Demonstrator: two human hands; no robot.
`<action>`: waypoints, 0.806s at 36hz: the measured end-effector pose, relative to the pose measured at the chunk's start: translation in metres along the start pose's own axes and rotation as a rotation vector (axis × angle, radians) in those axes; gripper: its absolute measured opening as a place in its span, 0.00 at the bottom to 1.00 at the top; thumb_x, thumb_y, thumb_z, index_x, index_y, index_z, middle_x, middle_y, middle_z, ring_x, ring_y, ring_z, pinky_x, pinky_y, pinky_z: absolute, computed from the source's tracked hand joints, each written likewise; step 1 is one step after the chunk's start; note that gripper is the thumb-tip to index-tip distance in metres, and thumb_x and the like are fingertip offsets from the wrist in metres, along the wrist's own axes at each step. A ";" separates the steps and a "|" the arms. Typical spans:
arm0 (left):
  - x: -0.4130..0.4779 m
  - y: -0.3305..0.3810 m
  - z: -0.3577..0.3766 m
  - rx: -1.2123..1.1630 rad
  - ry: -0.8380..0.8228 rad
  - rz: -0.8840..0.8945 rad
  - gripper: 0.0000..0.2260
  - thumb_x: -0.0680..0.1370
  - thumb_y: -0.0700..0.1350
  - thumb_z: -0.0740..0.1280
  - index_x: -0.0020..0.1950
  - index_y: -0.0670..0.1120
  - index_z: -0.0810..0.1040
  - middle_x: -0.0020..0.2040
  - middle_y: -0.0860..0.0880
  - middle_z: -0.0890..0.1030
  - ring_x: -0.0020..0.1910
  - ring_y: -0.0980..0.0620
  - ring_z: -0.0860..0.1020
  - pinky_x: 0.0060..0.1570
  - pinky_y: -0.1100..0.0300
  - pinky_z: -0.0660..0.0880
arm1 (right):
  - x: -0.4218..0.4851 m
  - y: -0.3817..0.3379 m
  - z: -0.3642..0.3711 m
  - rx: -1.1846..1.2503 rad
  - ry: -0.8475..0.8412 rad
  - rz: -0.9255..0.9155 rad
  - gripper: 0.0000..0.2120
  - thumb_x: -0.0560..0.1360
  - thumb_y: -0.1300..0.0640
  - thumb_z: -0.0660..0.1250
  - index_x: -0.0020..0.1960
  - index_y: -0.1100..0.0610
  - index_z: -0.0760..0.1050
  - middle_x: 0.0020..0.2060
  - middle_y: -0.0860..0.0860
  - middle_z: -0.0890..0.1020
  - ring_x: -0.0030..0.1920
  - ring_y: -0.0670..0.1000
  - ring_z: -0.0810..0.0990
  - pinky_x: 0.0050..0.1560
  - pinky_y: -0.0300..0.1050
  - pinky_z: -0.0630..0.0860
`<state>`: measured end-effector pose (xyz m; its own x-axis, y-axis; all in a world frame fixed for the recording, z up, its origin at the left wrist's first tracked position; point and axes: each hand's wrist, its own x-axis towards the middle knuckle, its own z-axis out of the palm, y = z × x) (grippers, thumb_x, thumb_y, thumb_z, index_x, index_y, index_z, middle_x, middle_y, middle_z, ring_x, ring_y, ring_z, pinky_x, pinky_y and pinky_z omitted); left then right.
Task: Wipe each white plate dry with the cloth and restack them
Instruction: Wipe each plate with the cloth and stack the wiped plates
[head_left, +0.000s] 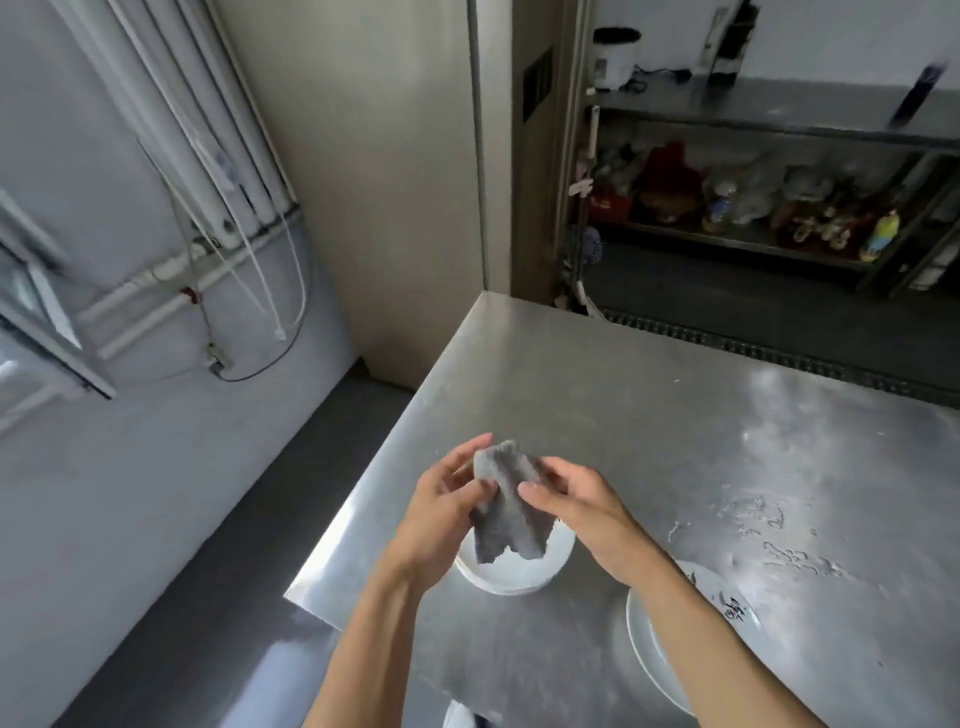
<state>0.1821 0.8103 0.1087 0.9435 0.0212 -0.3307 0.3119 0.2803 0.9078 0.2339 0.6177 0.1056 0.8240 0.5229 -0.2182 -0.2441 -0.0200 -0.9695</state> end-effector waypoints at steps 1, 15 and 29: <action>-0.002 0.002 -0.008 0.000 0.002 -0.010 0.24 0.73 0.40 0.70 0.70 0.52 0.80 0.63 0.42 0.84 0.63 0.39 0.82 0.62 0.48 0.80 | 0.002 -0.001 0.005 0.021 -0.028 0.011 0.19 0.73 0.51 0.74 0.61 0.57 0.80 0.54 0.56 0.86 0.55 0.55 0.84 0.55 0.44 0.77; -0.026 0.030 -0.060 0.295 -0.072 0.031 0.13 0.81 0.25 0.60 0.61 0.36 0.77 0.53 0.39 0.84 0.51 0.39 0.82 0.59 0.36 0.79 | 0.030 -0.001 0.036 0.072 -0.275 0.163 0.36 0.70 0.59 0.77 0.74 0.43 0.68 0.59 0.60 0.82 0.60 0.59 0.80 0.66 0.57 0.73; -0.002 0.033 -0.076 0.657 0.083 0.175 0.21 0.78 0.31 0.70 0.68 0.48 0.82 0.54 0.48 0.86 0.50 0.49 0.84 0.50 0.58 0.81 | 0.043 0.020 0.036 -0.393 0.105 -0.048 0.11 0.64 0.49 0.80 0.39 0.48 0.78 0.47 0.44 0.86 0.41 0.45 0.83 0.45 0.43 0.80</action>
<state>0.1824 0.8927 0.1194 0.9827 0.0937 -0.1599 0.1836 -0.3738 0.9092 0.2456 0.6706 0.0804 0.8822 0.4422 -0.1617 -0.0063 -0.3323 -0.9431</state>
